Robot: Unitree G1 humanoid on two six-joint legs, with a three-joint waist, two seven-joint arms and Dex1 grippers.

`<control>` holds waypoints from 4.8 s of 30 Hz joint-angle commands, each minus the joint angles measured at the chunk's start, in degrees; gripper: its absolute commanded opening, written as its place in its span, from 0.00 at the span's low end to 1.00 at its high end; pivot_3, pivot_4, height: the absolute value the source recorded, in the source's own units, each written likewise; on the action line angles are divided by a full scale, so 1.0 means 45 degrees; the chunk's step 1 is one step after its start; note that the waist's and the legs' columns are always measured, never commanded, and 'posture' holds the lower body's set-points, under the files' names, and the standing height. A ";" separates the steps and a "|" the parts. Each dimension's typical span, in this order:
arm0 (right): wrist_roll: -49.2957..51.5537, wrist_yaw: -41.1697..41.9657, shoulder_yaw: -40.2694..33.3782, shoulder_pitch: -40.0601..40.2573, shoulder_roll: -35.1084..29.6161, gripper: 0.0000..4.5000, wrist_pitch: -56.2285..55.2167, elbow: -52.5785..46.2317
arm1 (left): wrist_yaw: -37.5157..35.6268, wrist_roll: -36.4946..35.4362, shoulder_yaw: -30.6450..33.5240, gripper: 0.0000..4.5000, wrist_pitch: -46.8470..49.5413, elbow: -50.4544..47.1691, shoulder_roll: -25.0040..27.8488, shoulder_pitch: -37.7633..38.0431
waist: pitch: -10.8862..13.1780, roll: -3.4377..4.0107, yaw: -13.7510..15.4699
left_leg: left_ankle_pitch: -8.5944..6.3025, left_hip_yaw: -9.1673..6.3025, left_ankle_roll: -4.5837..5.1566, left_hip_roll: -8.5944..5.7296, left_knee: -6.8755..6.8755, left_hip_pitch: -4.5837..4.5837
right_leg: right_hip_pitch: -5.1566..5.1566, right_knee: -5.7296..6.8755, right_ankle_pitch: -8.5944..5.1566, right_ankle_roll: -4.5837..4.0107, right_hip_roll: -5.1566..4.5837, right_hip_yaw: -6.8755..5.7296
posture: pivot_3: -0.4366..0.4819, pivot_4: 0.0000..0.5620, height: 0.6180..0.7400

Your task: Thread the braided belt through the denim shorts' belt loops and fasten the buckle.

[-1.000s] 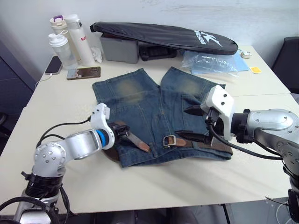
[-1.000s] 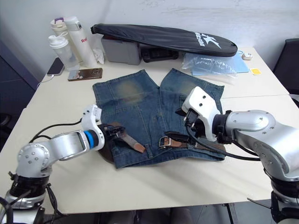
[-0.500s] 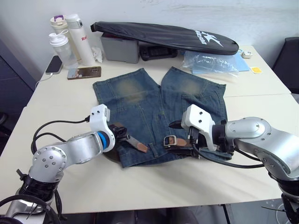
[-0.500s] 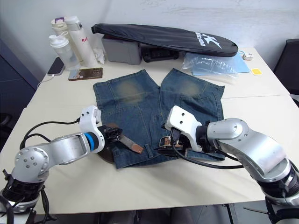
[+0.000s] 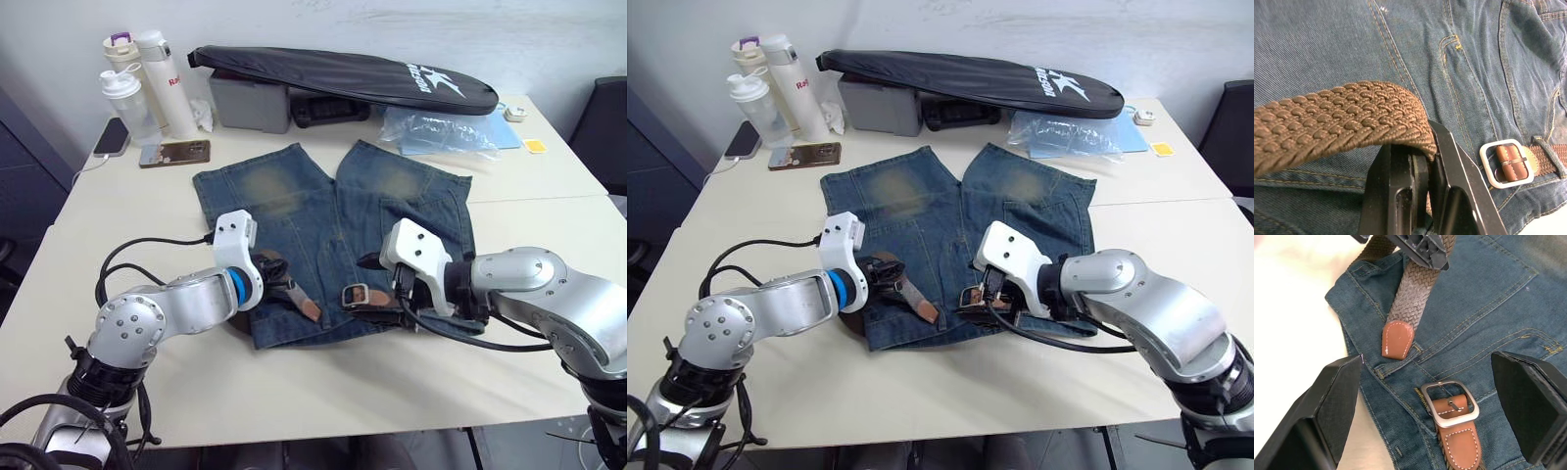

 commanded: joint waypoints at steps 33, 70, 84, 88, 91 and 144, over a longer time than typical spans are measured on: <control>-0.8611 0.0269 0.3666 0.2051 0.1957 0.02 -0.8182 0.2444 | -0.4854 -0.0408 0.1046 0.00 0.2301 0.0911 0.3359 -0.0264 | 0.0003 0.0000 -0.0040 | 0.0017 0.0045 -0.0037 0.0026 -0.0029 -0.0004 | -0.0101 0.0080 -0.0003 -0.0004 0.0083 0.0011 | 0.48 0.27 1.00; -0.3345 0.2355 0.0539 0.4648 0.6947 0.00 -0.7874 0.5247 | -0.3104 -0.0068 0.1090 0.00 0.1898 0.0017 0.2601 0.0376 | -0.0027 -0.0013 -0.0046 | 0.0012 0.0038 -0.0045 0.0033 -0.0007 0.0013 | -0.0091 0.0134 -0.0003 -0.0004 0.0051 0.0009 | 0.48 0.27 1.00; -0.2366 0.1839 -0.0319 0.4290 0.5564 0.00 -0.6326 0.3225 | -0.3154 0.0214 0.1073 0.00 0.1799 0.0153 0.2304 0.0360 | -0.0021 0.0001 -0.0042 | 0.0012 0.0046 -0.0043 0.0023 -0.0011 0.0007 | -0.0104 0.0133 -0.0003 -0.0004 0.0042 0.0014 | 0.48 0.27 1.00; -0.1579 0.1742 -0.0914 0.3270 0.4094 0.00 -0.4658 0.1108 | -0.2951 0.0312 0.1436 0.00 0.1579 0.0242 0.2393 0.0439 | -0.0021 0.0001 -0.0041 | 0.0013 0.0048 -0.0041 0.0016 -0.0006 0.0002 | -0.0107 0.0132 -0.0002 -0.0003 0.0033 0.0012 | 0.48 0.27 1.00; -0.1323 0.1847 -0.1243 0.2562 0.3114 0.00 -0.3887 0.0123 | -0.2778 0.0091 0.1769 0.00 0.1472 0.0153 0.2679 0.0711 | -0.0017 0.0007 -0.0040 | 0.0011 0.0032 -0.0044 0.0027 -0.0009 0.0005 | -0.0100 0.0129 -0.0002 -0.0003 0.0046 0.0012 | 0.48 0.27 1.00; 0.2263 0.3593 -0.1634 -0.2421 -0.2886 0.99 0.1126 0.0259 | 0.1069 0.3439 0.0714 0.00 -0.2655 -0.3990 -0.2623 0.5197 | -0.0011 -0.0004 0.0022 | 0.0013 0.0051 0.0034 0.0020 0.0016 -0.0016 | -0.0055 0.0032 -0.0003 -0.0006 -0.0019 0.0102 | 0.48 0.27 1.00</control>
